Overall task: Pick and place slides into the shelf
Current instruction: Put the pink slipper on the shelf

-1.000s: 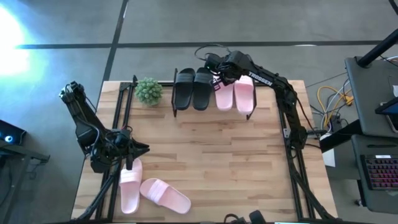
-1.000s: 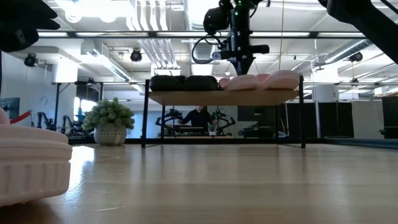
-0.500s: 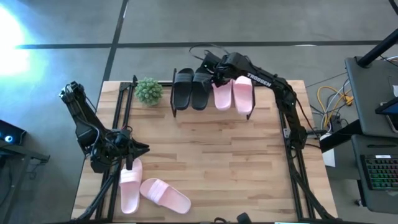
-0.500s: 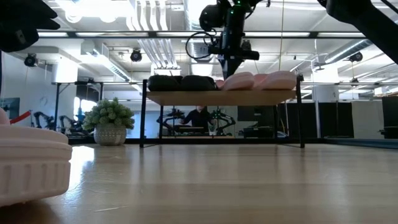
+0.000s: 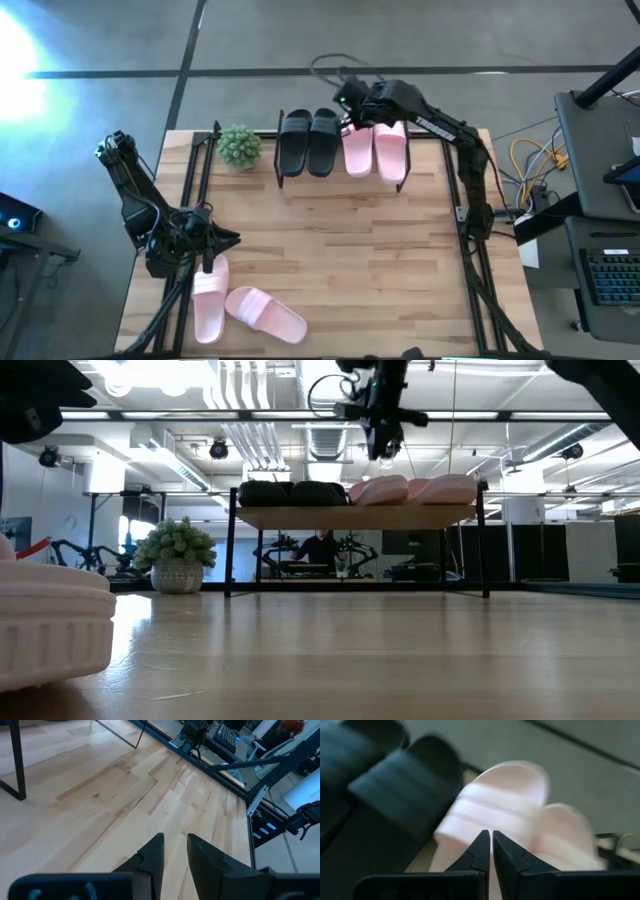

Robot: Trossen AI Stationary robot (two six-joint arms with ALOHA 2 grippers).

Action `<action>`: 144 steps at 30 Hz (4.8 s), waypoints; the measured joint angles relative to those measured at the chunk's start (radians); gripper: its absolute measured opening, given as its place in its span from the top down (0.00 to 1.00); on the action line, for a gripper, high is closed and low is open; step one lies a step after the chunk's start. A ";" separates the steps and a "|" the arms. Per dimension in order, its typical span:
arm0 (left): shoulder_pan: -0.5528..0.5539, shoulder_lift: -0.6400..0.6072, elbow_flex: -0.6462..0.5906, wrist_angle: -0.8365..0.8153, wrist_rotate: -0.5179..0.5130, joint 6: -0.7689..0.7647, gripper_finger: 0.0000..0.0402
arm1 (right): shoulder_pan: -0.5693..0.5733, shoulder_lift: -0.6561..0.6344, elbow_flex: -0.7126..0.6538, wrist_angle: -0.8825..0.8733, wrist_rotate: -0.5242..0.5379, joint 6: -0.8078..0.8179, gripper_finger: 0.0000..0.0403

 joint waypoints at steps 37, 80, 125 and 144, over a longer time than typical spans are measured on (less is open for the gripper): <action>0.006 -0.041 0.000 0.061 -0.005 -0.008 0.83 | -0.157 0.162 -0.009 -0.088 -0.021 -0.205 0.97; 0.011 -0.064 0.000 0.058 -0.007 0.005 0.83 | -0.092 0.112 -0.007 -0.174 -0.023 -0.281 0.97; 0.011 -0.033 0.000 0.059 -0.007 0.029 0.83 | -0.169 0.160 -0.042 -0.176 -0.067 -0.283 0.97; 0.011 -0.034 0.000 0.056 -0.007 0.030 0.83 | -0.164 0.105 0.034 -0.079 -0.078 -0.201 0.97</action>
